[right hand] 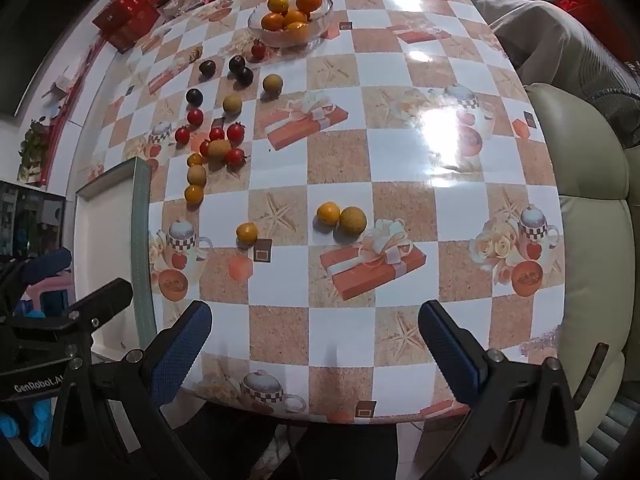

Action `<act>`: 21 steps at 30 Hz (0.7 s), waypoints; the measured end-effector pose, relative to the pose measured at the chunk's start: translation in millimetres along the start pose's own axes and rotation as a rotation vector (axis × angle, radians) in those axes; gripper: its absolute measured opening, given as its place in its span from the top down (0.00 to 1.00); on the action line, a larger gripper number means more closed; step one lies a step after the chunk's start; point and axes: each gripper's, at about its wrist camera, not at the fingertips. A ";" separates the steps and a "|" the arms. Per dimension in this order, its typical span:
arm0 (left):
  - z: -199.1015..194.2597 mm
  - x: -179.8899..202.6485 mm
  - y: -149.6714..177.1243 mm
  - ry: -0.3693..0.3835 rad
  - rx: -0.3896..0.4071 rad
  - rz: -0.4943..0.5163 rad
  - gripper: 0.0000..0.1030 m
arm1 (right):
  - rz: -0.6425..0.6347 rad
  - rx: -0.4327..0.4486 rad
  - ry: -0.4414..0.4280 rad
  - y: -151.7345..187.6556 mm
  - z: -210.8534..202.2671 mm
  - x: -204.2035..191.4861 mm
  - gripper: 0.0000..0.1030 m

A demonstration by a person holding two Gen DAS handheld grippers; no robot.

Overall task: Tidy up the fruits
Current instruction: 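Move both grippers toward the fruits scattered on the tablecloth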

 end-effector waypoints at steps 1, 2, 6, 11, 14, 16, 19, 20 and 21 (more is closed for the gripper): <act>-0.9 0.4 -0.4 -0.003 0.002 0.001 0.00 | 0.002 0.003 0.001 -0.9 -0.5 0.4 0.00; -1.7 0.7 -0.7 -0.005 0.003 0.002 0.00 | 0.003 0.005 0.001 -1.6 -0.9 0.6 0.00; -4.3 -2.3 -0.5 -0.014 0.004 0.002 0.00 | 0.008 0.005 0.002 -3.4 -1.7 1.4 0.00; -2.5 -3.8 -4.9 -0.018 0.004 0.004 0.00 | 0.020 0.005 0.003 -4.1 -1.7 3.0 0.00; -2.3 -4.2 -2.7 -0.026 0.001 0.002 0.00 | 0.025 0.005 0.002 -4.6 -0.7 4.2 0.00; -1.8 -3.8 -2.1 -0.034 -0.002 -0.002 0.00 | 0.025 0.004 0.002 -4.7 -0.2 4.7 0.00; 1.3 -5.2 -1.2 -0.022 0.004 -0.014 0.00 | 0.031 0.002 0.003 -4.8 0.4 5.7 0.00; 1.5 -4.8 -1.4 -0.021 0.000 -0.015 0.00 | 0.033 0.001 0.004 -4.8 0.6 6.2 0.00; 2.0 -5.3 -0.4 -0.022 -0.001 -0.017 0.00 | 0.036 0.000 0.004 -4.5 1.5 7.5 0.00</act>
Point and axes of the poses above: each gripper's, at about its wrist camera, not at the fingertips, and z roughly the way its jaws point, x to its right, y to its underside, and after that the axes turned 12 degrees about x, right-handed
